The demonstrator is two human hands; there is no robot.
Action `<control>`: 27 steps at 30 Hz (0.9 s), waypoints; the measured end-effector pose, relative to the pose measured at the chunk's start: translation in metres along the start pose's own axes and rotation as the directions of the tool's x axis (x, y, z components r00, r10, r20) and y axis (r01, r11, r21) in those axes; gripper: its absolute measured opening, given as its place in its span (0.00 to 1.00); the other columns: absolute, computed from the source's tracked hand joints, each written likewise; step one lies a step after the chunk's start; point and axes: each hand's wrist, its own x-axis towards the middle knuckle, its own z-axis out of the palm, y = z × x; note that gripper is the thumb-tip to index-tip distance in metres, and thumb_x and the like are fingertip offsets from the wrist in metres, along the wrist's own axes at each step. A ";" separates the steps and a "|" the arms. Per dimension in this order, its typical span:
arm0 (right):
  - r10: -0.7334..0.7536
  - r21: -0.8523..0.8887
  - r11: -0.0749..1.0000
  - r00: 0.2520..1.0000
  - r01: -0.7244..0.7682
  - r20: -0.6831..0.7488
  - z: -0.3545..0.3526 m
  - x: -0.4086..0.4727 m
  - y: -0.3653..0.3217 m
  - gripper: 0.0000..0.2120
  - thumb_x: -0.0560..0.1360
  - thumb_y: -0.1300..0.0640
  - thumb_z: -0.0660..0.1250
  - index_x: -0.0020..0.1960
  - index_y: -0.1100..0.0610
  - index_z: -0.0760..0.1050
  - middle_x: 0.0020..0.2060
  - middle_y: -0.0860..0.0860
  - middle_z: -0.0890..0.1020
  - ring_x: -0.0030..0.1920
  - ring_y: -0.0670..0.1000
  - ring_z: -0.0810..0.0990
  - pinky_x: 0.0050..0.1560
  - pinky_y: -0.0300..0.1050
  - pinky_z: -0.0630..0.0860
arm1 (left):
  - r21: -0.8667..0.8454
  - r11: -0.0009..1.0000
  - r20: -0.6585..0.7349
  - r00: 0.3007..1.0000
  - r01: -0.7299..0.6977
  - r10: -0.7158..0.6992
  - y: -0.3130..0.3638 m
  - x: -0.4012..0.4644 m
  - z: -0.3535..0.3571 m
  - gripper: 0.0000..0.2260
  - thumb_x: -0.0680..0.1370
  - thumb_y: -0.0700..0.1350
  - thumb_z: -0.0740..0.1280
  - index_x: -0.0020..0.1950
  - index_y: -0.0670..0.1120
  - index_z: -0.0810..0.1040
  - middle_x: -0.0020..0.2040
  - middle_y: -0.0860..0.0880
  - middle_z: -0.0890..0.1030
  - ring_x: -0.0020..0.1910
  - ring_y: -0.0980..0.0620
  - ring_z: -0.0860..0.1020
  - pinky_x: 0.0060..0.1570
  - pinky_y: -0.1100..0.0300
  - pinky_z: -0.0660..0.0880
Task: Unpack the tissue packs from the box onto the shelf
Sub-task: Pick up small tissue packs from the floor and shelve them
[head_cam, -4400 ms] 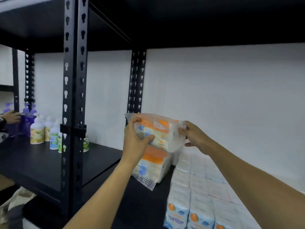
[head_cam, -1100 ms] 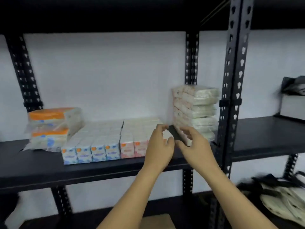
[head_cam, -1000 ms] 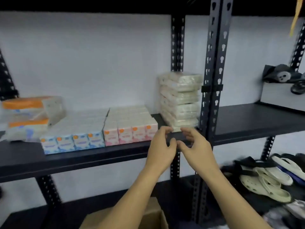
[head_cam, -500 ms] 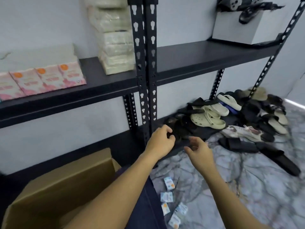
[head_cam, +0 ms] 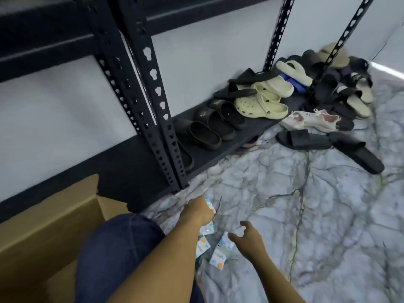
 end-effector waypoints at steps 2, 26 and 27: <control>0.060 -0.025 0.998 0.997 -0.059 0.056 0.022 0.010 0.012 0.34 0.74 0.48 0.72 0.74 0.59 0.63 0.66 0.59 0.76 0.67 0.58 0.74 0.56 0.45 0.70 | 0.007 1.000 0.031 0.999 0.023 -0.023 -0.008 0.020 0.016 0.19 0.76 0.50 0.64 0.65 0.44 0.73 0.62 0.40 0.78 0.60 0.39 0.76 0.56 0.51 0.75; 0.128 0.036 0.992 0.981 -0.124 -0.144 0.110 0.079 0.064 0.18 0.72 0.52 0.74 0.59 0.53 0.75 0.56 0.53 0.73 0.48 0.51 0.77 0.49 0.42 0.72 | -0.326 0.688 0.210 0.759 0.649 -0.616 -0.069 0.111 0.152 0.37 0.73 0.56 0.72 0.73 0.42 0.59 0.69 0.35 0.63 0.65 0.36 0.69 0.59 0.48 0.72; 0.122 0.051 0.992 0.979 -0.115 -0.165 0.108 0.080 0.067 0.17 0.72 0.53 0.74 0.59 0.55 0.77 0.55 0.55 0.75 0.51 0.51 0.77 0.51 0.40 0.71 | -0.320 0.687 0.209 0.756 0.653 -0.621 -0.071 0.113 0.155 0.35 0.73 0.54 0.72 0.72 0.41 0.60 0.68 0.35 0.64 0.64 0.36 0.70 0.59 0.48 0.72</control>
